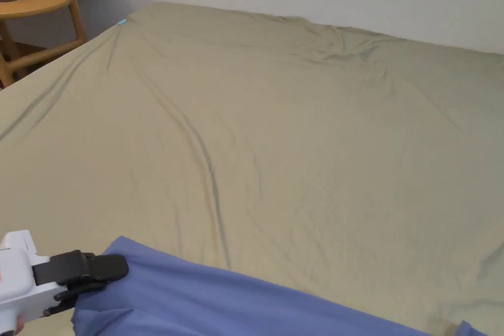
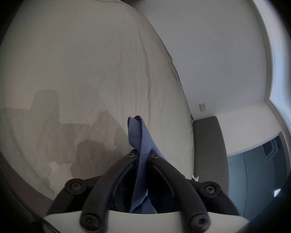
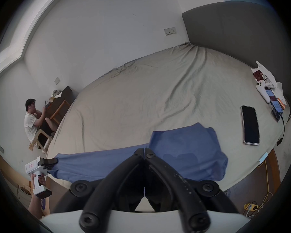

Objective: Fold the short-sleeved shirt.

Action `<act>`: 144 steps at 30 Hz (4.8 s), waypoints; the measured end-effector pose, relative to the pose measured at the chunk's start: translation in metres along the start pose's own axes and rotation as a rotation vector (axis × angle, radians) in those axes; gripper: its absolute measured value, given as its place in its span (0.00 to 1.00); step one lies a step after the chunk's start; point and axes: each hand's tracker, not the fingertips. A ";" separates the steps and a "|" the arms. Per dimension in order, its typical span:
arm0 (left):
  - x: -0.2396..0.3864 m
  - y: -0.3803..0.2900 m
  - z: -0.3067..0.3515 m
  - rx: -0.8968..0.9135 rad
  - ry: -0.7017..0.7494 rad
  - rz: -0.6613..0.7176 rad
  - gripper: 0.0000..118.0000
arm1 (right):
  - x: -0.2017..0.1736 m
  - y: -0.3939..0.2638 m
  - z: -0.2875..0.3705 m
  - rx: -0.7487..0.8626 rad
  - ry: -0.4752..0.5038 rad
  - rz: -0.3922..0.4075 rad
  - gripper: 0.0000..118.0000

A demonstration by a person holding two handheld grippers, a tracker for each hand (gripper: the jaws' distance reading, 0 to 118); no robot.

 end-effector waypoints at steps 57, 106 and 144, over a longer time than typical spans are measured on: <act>0.124 -0.183 -0.144 -0.298 0.026 -0.418 0.00 | 0.040 -0.035 0.005 -0.062 0.007 -0.133 0.01; 0.030 -0.127 -0.200 -0.484 -0.058 -0.016 0.11 | 0.012 -0.037 0.001 -0.118 0.009 -0.068 0.01; 0.189 -0.234 -0.248 -0.628 0.140 -0.521 0.19 | 0.067 -0.052 0.036 -0.055 -0.098 -0.194 0.01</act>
